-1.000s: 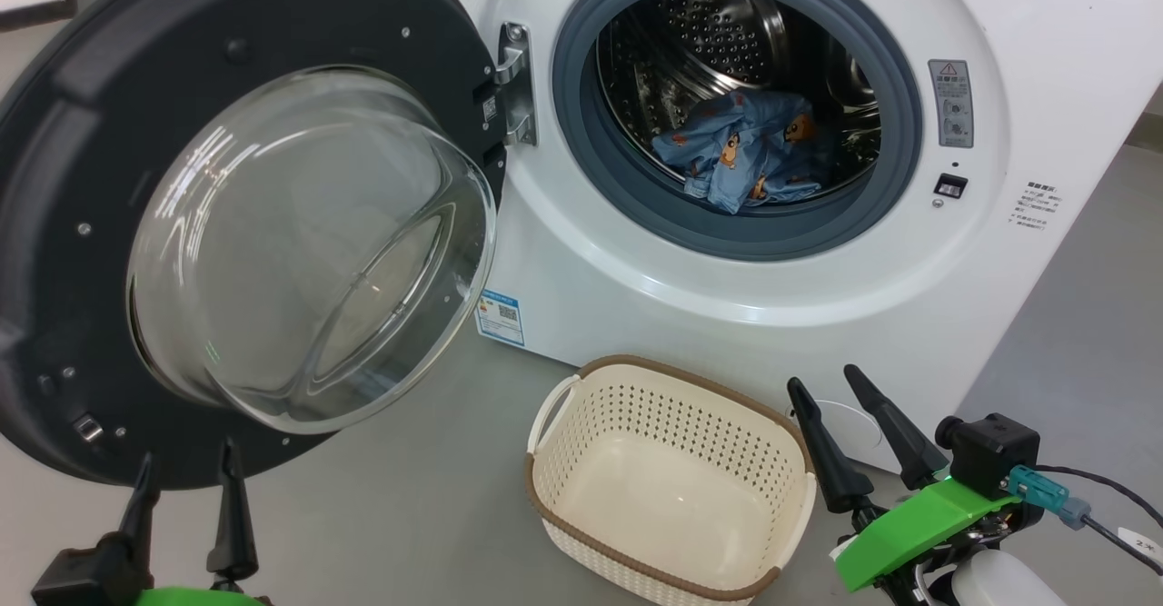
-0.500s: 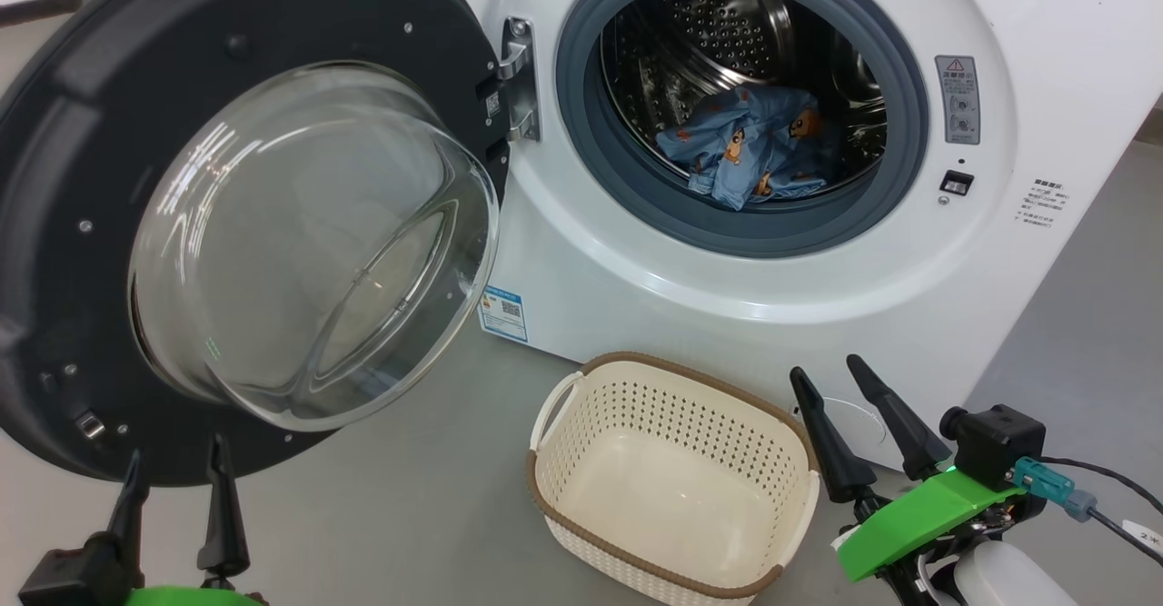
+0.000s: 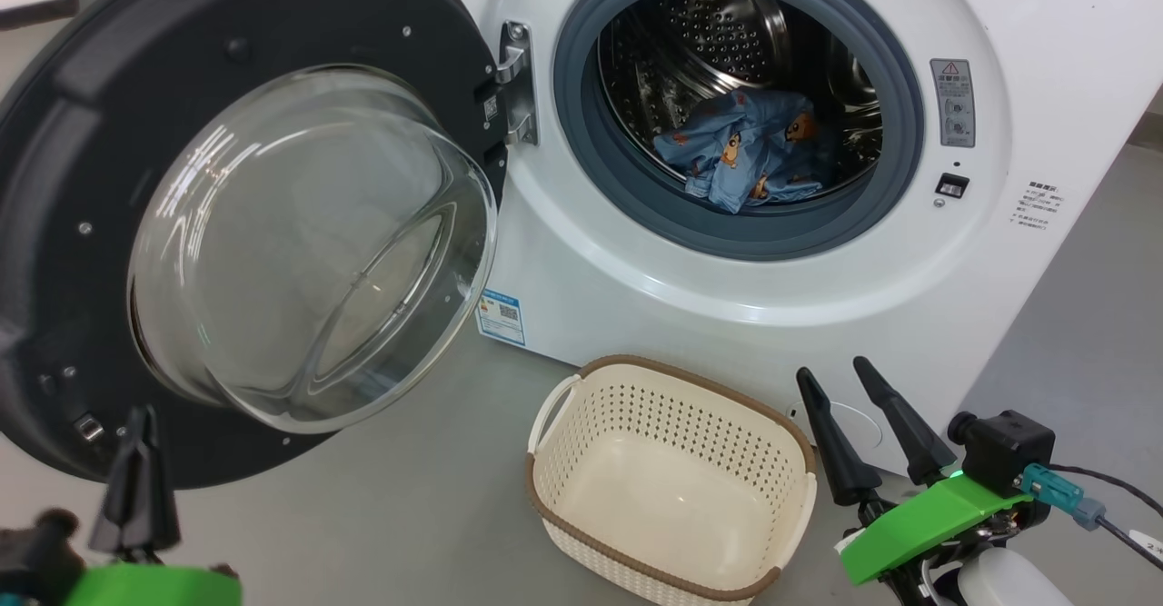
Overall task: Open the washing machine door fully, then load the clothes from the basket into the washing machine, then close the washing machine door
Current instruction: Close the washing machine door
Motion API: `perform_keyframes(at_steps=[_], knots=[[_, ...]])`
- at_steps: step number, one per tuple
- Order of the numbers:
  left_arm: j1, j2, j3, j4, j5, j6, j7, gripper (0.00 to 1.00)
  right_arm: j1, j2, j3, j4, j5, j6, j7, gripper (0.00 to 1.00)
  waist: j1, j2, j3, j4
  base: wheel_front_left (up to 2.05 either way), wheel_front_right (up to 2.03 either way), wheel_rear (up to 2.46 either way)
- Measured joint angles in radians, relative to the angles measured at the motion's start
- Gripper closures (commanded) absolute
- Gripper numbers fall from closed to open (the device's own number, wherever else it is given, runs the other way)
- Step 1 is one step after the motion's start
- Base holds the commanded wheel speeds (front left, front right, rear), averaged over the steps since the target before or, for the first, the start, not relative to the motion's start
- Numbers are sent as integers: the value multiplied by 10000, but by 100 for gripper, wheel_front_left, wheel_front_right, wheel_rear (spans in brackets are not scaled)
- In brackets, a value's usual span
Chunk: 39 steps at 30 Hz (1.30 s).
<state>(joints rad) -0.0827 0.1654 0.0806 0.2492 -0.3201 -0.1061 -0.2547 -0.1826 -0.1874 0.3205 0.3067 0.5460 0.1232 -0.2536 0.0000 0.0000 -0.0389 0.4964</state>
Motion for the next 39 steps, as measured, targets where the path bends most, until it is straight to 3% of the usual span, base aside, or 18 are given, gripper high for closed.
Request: perform_keyframes(at_steps=[4, 10, 16, 25, 34, 39], knots=[[-392, 272, 117, -673, -583, -92, 173, 100, 135, 35, -21, -4, 0, 0, 0, 0, 0, 0, -35, -12, 0, 0, 0], [-1443, 1133, 384, -2638, -1488, -182, 433, 100, 146, 27, -61, -44, -2, 0, 0, 0, -1, 0, -82, -28, 0, 0, 0], [-3004, 1691, 1411, -2788, -4111, -196, 1524, 100, 284, 2, -134, -84, -2, 0, 0, 0, 0, 1, -152, -109, 0, 0, 0], [-4607, 2495, 3505, 552, -7543, -190, 2963, 100, 533, -94, -274, -405, 2, 0, 0, 0, 0, 0, -188, -474, 0, 0, 0], [-5177, 3267, 4683, 4600, -8972, -77, 3954, 100, 719, -474, -54, -430, 96, 0, 0, 0, 0, 0, -156, -941, 0, 0, 0], [-5464, 3565, 5079, 6119, -9492, -84, 4297, 100, 717, -688, 44, -430, 98, 0, 0, 0, 0, 0, -127, -1220, 0, 0, 0]])
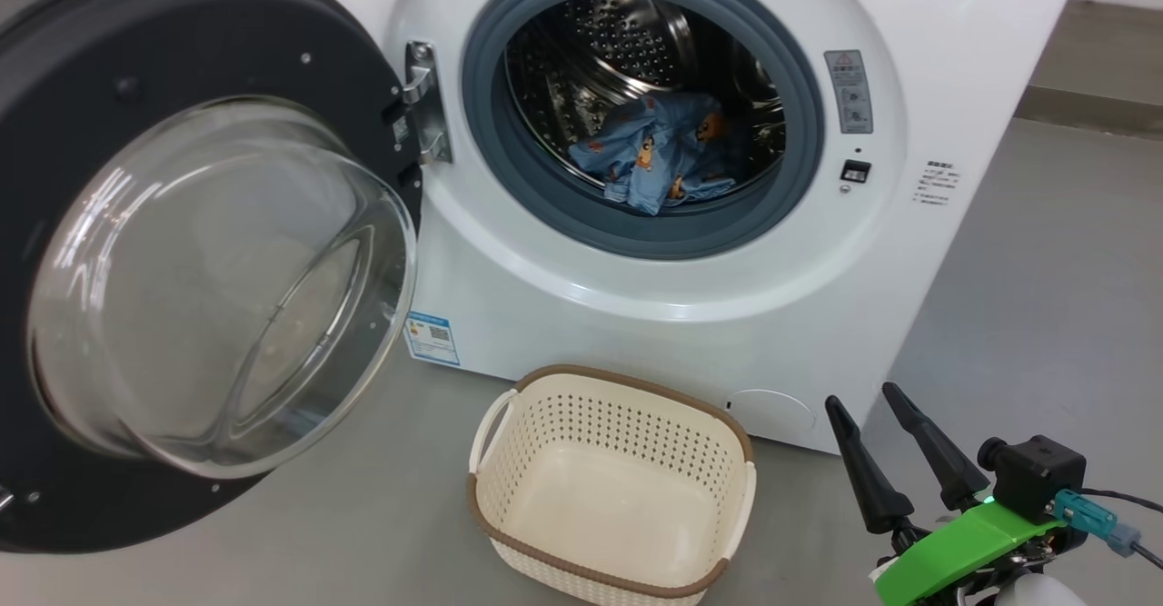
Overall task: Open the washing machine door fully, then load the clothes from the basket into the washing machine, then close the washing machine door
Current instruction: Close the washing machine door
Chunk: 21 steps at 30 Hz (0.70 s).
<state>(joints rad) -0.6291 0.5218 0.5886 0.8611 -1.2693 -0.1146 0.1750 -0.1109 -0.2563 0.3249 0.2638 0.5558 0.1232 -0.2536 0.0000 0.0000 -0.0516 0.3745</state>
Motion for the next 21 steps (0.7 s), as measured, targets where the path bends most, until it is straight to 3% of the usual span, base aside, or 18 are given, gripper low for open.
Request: perform_keyframes(at_steps=[12, 21], knots=[[-22, 268, 334, 1829, -596, -92, 554, 100, -11, -291, 148, 13, 36, 0, 0, 0, 0, 0, 237, -591, 0, 0, 0], [-21, 219, 174, 2192, -677, -94, 1085, 100, -12, -347, 268, 77, 36, 0, 0, 0, 0, 0, 226, -738, 0, 0, 0]])
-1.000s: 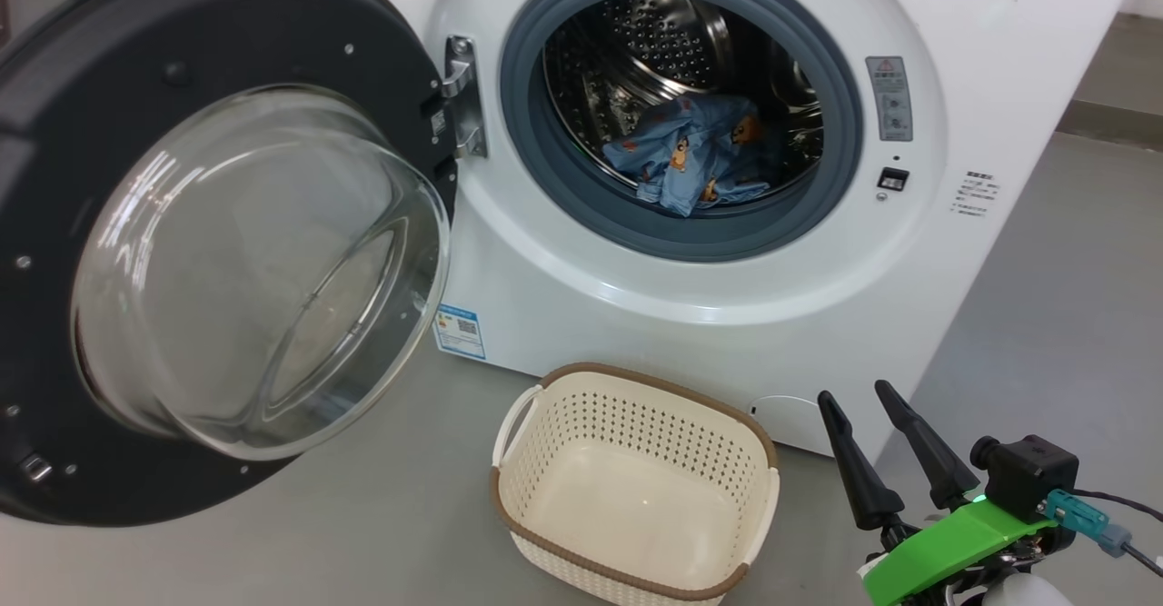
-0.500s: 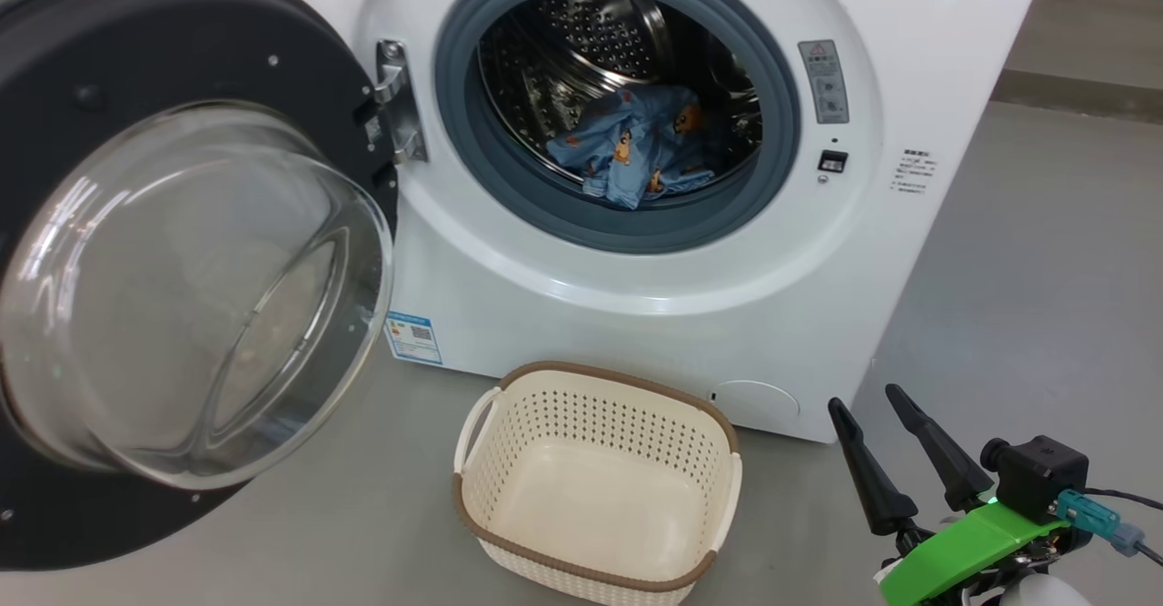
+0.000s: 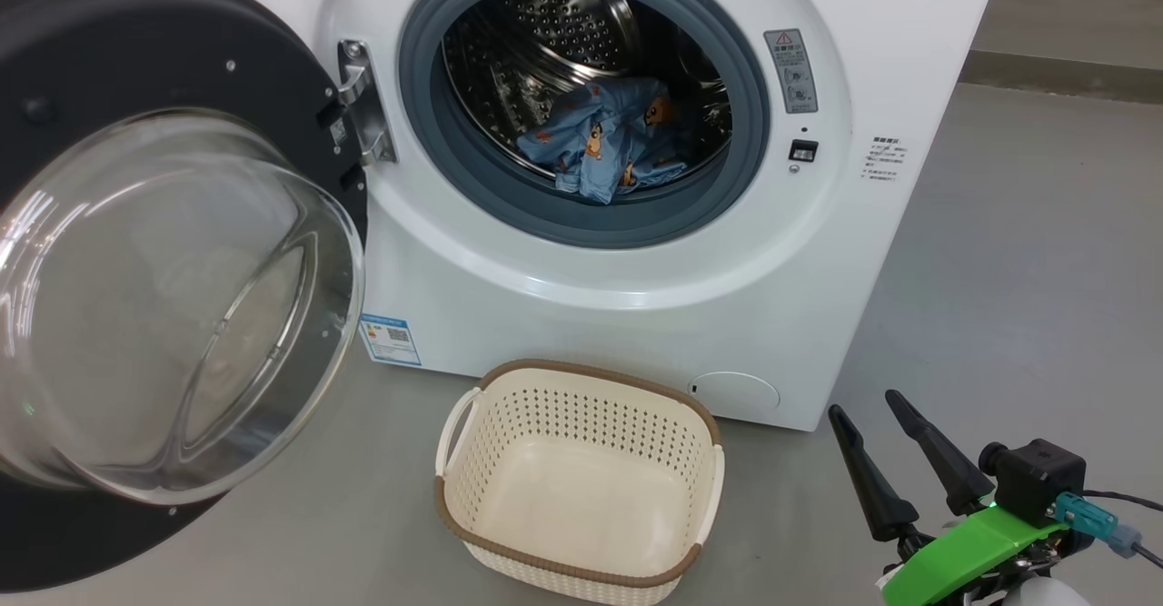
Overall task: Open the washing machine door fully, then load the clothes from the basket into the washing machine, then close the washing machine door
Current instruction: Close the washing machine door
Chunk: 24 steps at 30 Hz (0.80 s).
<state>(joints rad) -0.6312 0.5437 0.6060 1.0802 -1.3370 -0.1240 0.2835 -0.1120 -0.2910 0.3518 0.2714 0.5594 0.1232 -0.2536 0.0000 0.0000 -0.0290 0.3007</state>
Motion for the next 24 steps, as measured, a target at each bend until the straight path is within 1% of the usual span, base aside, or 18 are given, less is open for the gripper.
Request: perform_keyframes(at_steps=[4, 8, 12, 15, 17, 20, 24], knots=[[2, -75, -123, -2, -86, 0, 520, 100, -2, 0, 21, 13, 2, 0, 0, 0, 0, 0, 8, -5, 0, 0, 0], [8, 58, -238, 31, -90, 0, 1189, 100, -2, 0, 31, 36, 27, 0, 0, 0, 0, 0, -4, 6, 0, 0, 0], [41, 205, -485, 71, -121, 0, 2046, 100, -1, 23, 25, 75, 27, 0, 0, 0, 0, 0, -93, 31, 0, 0, 0], [107, 209, -642, -15, -161, -2, 2731, 100, 1, 71, 2, 79, 29, 0, 0, 0, 0, 0, -172, 65, 0, 0, 0], [275, 196, -796, -221, -169, -17, 3233, 100, 4, 148, -52, 65, 29, 0, 0, 0, 0, 0, -229, 86, 0, 0, 0], [597, 98, -888, -658, -462, -15, 4050, 100, 9, 276, -265, 4, 29, 0, 0, 0, 0, 0, -321, 114, 0, 0, 0], [1073, -180, -1198, -1400, -646, -15, 5254, 100, 58, 378, -410, -13, 29, 0, 0, 0, 0, 0, -407, 198, 0, 0, 0]])
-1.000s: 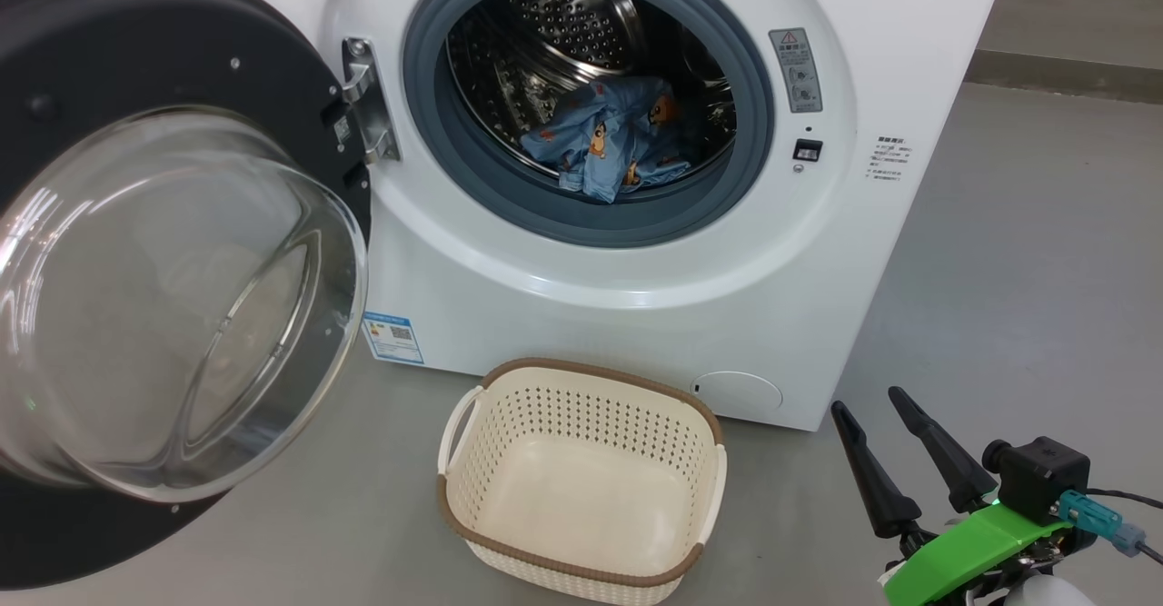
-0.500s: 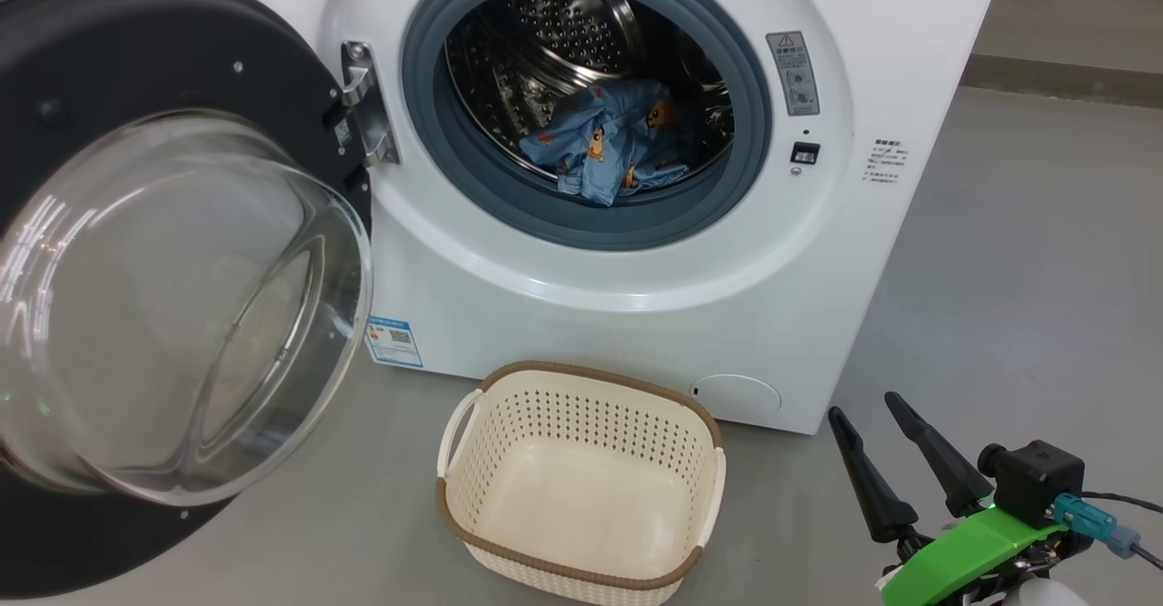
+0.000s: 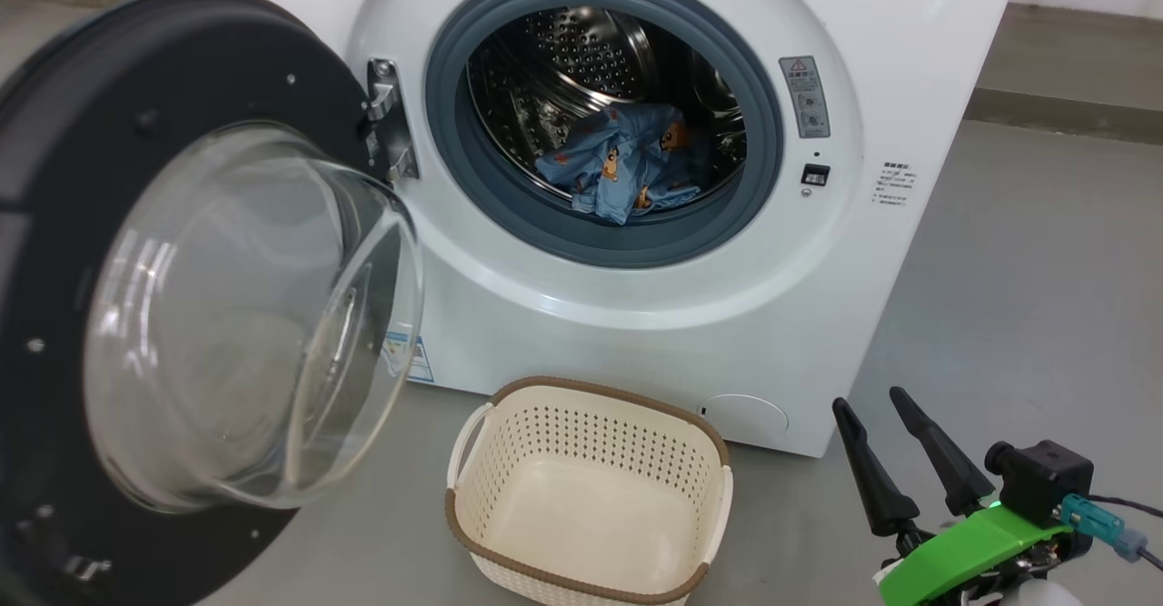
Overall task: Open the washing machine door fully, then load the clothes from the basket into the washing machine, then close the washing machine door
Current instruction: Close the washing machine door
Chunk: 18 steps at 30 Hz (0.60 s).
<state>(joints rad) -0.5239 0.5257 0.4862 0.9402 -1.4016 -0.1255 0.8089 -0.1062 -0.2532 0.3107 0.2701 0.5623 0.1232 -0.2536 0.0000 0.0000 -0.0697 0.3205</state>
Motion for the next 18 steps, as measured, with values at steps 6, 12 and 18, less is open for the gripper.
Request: perform_keyframes(at_steps=[6, 12, 18], knots=[[602, -669, -376, -1336, -424, 31, 1542, 100, 236, 234, -244, -58, -2, 0, 0, 0, 0, 0, -105, 120, 0, 0, 0], [1381, -1202, -857, -3294, -677, 719, 2888, 100, 317, 332, -422, -151, -17, 0, 0, 0, 0, 0, -154, 82, 0, 0, 0], [2678, -2010, -1450, -6284, -949, 1933, 3893, 100, 359, 399, -583, -165, -19, 0, 0, 0, 0, 0, -178, -132, 0, 0, 0]])
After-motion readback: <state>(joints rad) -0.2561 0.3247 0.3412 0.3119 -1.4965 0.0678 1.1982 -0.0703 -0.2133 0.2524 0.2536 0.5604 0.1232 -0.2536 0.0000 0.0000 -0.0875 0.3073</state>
